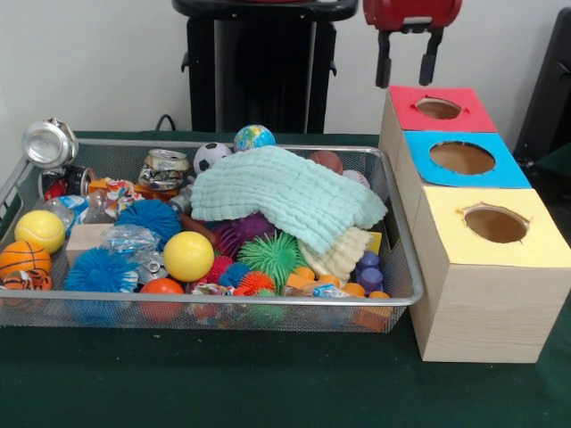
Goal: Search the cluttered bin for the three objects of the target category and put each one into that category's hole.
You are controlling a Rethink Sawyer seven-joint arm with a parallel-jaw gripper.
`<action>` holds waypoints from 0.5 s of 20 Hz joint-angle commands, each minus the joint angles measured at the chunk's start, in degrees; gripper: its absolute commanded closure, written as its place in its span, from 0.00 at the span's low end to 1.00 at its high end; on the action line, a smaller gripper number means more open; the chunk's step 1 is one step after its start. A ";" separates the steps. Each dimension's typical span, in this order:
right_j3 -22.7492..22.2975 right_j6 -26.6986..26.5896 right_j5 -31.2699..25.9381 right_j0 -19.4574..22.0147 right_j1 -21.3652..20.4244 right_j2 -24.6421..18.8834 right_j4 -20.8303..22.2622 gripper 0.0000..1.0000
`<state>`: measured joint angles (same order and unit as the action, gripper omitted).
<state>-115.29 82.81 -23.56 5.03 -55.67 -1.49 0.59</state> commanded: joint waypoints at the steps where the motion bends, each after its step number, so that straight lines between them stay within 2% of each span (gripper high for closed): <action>1: 1.00 0.01 -3.69 2.62 1.06 -4.30 4.09 0.00; 10: 1.35 0.62 -0.04 5.02 3.35 -5.38 6.83 0.00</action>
<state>-115.28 82.81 -23.56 8.22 -55.31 -2.28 3.62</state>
